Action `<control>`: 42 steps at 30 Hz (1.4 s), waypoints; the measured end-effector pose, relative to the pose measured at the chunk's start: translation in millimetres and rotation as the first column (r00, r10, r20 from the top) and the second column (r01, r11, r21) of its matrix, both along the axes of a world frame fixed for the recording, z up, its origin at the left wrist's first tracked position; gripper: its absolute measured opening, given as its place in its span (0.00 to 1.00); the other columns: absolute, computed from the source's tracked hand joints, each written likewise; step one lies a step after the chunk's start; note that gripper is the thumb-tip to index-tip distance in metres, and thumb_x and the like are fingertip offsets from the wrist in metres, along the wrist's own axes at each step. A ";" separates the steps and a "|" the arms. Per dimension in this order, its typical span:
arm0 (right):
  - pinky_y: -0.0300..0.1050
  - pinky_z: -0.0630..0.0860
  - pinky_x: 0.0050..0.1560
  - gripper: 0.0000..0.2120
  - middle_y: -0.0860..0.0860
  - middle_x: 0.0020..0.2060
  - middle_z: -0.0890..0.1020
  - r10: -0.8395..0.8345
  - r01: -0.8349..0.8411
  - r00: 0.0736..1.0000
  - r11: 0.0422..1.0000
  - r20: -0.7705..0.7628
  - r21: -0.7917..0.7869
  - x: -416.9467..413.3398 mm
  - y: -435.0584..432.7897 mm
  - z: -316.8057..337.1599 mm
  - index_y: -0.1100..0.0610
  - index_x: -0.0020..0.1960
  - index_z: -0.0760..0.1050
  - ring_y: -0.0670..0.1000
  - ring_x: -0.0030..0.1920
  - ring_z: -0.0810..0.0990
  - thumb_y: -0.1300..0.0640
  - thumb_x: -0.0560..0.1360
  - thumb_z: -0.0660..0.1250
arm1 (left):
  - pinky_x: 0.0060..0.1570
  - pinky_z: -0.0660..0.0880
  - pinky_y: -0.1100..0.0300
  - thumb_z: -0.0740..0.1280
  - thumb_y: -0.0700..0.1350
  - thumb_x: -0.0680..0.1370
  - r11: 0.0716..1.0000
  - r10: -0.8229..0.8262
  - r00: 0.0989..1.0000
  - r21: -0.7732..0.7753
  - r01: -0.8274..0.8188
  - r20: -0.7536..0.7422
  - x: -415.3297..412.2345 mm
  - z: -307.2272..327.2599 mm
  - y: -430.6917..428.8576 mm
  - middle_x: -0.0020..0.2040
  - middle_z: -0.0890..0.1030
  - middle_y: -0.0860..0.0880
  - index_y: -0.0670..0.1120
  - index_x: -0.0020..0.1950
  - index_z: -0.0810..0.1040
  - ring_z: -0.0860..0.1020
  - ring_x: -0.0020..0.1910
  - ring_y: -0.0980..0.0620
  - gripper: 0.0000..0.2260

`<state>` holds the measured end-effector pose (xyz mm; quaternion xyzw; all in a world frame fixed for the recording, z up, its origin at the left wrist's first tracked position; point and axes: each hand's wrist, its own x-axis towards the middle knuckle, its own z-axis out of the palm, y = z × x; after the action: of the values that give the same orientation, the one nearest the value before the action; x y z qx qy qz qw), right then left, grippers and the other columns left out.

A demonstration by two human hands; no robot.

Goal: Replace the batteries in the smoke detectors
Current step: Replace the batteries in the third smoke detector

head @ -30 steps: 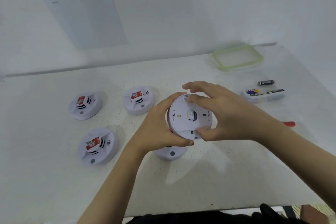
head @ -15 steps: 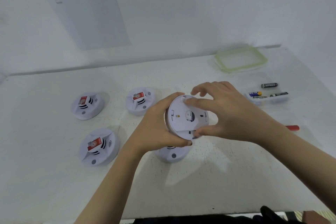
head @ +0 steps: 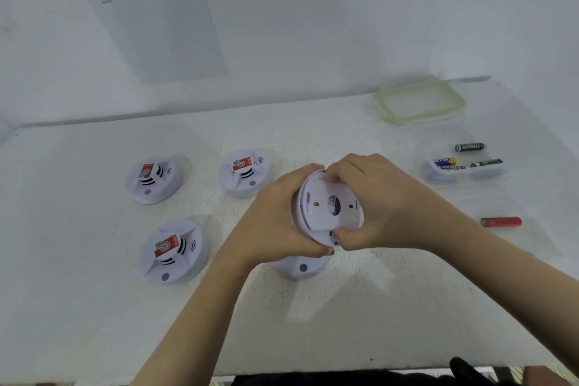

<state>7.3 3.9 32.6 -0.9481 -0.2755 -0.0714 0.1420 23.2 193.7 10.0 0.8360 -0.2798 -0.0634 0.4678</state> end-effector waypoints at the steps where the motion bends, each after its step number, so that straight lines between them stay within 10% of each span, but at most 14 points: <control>1: 0.48 0.70 0.47 0.27 0.49 0.44 0.75 0.007 -0.007 1.000 1.000 0.006 0.015 0.1 -0.5 -0.9 0.57 0.53 0.72 0.51 0.42 0.74 0.43 0.60 0.65 | 0.54 0.76 0.61 0.80 0.42 0.59 1.000 0.002 1.000 -0.005 -0.002 -0.008 0.3 -0.3 0.4 0.55 0.80 0.54 0.48 0.66 0.72 0.78 0.56 0.54 0.37; 13: 0.41 0.69 0.56 0.27 0.45 0.53 0.76 0.032 -0.065 0.994 0.937 0.102 0.344 2.4 -12.3 -1.8 0.56 0.61 0.71 0.46 0.54 0.73 0.46 0.66 0.68 | 0.51 0.77 0.65 0.83 0.38 0.59 0.995 0.090 0.996 -0.050 -0.091 -0.016 8.4 -6.2 10.8 0.54 0.80 0.57 0.51 0.65 0.72 0.79 0.55 0.56 0.38; 22: 0.46 0.58 0.56 0.27 0.49 0.52 0.77 -0.341 0.341 0.940 0.934 0.017 -0.109 27.5 -34.0 -17.6 0.53 0.61 0.72 0.53 0.52 0.72 0.42 0.66 0.62 | 0.51 0.68 0.79 0.84 0.45 0.57 0.972 0.231 0.972 -0.057 -0.229 0.032 14.2 -7.8 28.1 0.57 0.74 0.70 0.56 0.66 0.69 0.73 0.58 0.71 0.41; 28: 0.59 0.42 0.72 0.24 0.48 0.61 0.74 -0.344 0.222 0.916 0.863 -0.207 -0.453 32.0 -36.7 -35.7 0.50 0.66 0.68 0.51 0.65 0.67 0.41 0.73 0.61 | 0.53 0.69 0.78 0.83 0.47 0.56 0.972 0.228 0.973 -0.068 -0.226 0.031 12.9 -10.7 30.5 0.59 0.74 0.70 0.54 0.68 0.69 0.73 0.59 0.69 0.43; 32: 0.48 0.55 0.71 0.27 0.45 0.70 0.67 -0.231 0.237 0.927 0.971 -0.296 -0.017 23.2 -34.2 -33.1 0.46 0.74 0.56 0.47 0.69 0.65 0.46 0.77 0.60 | 0.55 0.70 0.75 0.81 0.54 0.55 0.972 0.219 0.975 -0.094 -0.215 0.042 8.9 -12.0 20.4 0.60 0.74 0.69 0.55 0.67 0.68 0.73 0.61 0.66 0.43; 35: 0.37 0.67 0.60 0.24 0.39 0.61 0.71 -0.051 0.223 0.929 0.867 -0.366 0.446 9.1 -27.2 -16.9 0.34 0.70 0.56 0.40 0.60 0.73 0.47 0.77 0.59 | 0.54 0.70 0.76 0.81 0.53 0.55 0.965 0.233 0.971 -0.134 -0.224 0.055 7.2 -11.3 9.0 0.58 0.73 0.71 0.57 0.65 0.67 0.73 0.60 0.67 0.42; 42: 0.24 0.68 0.50 0.22 0.42 0.60 0.76 -0.092 0.162 0.973 0.923 -0.210 0.349 -4.5 -36.6 -11.3 0.42 0.72 0.62 0.36 0.49 0.76 0.52 0.79 0.59 | 0.52 0.70 0.76 0.81 0.45 0.55 0.968 0.210 0.973 -0.158 -0.194 0.096 10.6 -8.5 -21.1 0.57 0.72 0.73 0.58 0.63 0.64 0.73 0.59 0.68 0.43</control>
<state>2.7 -32.7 21.3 -0.9237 -0.1805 -0.0395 0.3356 33.7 172.6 1.5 0.8256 -0.2227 0.0524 0.5159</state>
